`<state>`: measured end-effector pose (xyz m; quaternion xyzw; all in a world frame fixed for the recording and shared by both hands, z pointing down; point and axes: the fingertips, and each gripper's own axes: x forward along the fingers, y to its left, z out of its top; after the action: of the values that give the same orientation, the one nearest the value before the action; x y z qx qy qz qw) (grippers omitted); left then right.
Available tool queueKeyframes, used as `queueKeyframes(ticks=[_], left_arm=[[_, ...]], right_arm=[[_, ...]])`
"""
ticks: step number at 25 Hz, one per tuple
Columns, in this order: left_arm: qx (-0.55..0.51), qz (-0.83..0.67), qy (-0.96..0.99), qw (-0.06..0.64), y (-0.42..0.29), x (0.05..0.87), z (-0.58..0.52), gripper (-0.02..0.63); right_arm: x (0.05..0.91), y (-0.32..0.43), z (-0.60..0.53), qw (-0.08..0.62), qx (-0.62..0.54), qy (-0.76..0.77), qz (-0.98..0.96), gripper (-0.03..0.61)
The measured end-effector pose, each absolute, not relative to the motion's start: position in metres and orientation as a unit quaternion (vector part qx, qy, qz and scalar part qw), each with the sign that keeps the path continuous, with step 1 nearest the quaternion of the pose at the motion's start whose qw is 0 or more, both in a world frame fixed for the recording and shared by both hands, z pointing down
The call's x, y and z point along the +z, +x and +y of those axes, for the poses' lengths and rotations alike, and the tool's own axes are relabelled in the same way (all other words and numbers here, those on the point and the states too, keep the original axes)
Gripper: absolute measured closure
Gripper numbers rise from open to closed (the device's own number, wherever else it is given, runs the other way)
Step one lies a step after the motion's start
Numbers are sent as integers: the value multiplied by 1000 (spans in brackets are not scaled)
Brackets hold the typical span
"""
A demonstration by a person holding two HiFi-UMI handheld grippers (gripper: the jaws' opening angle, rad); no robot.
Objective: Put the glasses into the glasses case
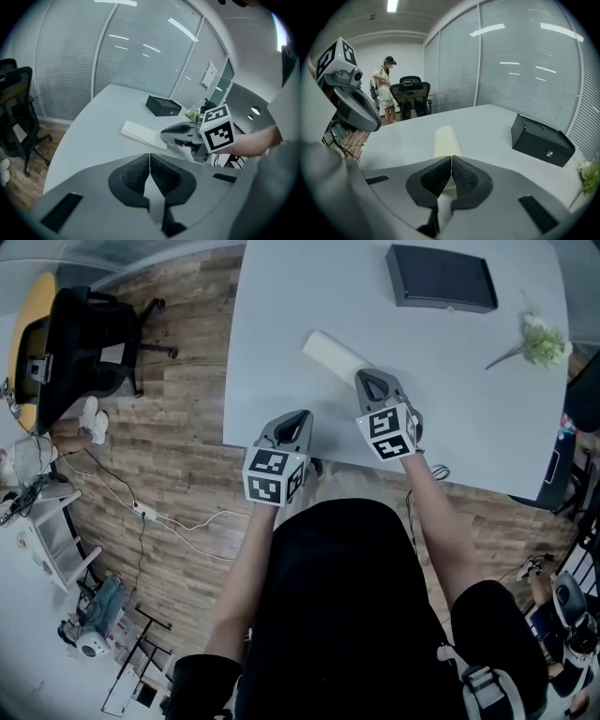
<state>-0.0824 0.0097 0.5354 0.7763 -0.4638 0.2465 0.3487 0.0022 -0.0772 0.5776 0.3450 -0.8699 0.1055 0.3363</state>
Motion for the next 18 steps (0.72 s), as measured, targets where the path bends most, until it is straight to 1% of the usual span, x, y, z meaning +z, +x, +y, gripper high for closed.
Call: queueKeyframes(ticks=[12, 18], left_arm=[[243, -421, 803, 345, -100, 535, 30, 589], [245, -376, 832, 327, -90, 529, 49, 589]], right_arm=[[568, -11, -33, 363, 104, 368, -850, 558], [562, 4, 13, 377, 117, 403, -825, 561]])
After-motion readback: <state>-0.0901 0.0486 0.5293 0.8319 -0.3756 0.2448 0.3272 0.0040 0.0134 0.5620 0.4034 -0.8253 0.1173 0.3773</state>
